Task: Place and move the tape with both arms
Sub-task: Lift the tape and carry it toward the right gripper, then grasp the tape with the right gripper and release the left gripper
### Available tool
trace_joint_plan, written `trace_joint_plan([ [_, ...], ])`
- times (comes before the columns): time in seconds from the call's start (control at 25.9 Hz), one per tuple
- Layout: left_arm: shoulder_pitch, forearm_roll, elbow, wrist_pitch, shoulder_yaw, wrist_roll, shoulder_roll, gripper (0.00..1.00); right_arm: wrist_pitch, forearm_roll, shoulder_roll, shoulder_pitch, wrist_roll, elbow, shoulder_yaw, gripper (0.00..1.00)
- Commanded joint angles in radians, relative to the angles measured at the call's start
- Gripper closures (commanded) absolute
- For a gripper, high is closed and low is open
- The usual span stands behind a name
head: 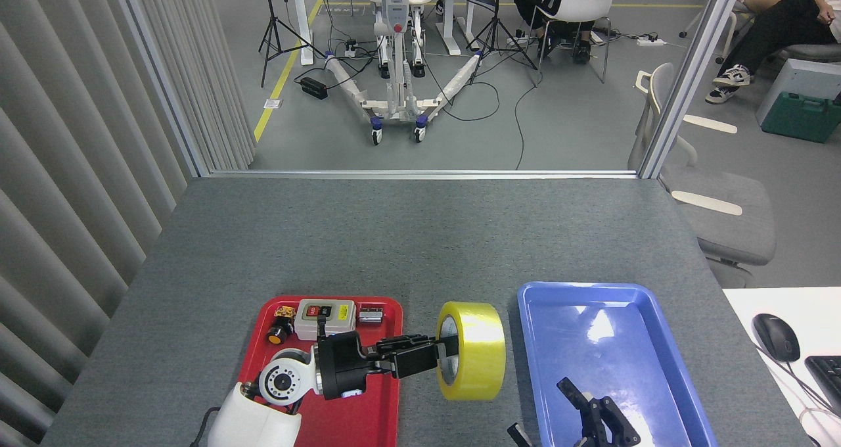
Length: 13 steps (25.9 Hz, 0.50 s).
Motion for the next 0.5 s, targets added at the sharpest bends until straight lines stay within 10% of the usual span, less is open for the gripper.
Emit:
trace_joint_plan([
  [0.0, 0.008, 0.000, -0.001, -0.033, -0.004, 0.000, -0.002, 1.00, -0.026, 0.000, -0.004, -0.002, 0.000, -0.028, 0.010, 0.00],
  [0.46, 0.031, -0.012, 0.002, -0.109, -0.050, -0.004, -0.002, 1.00, -0.026, 0.059, -0.002, -0.016, 0.005, -0.046, 0.180, 0.06],
])
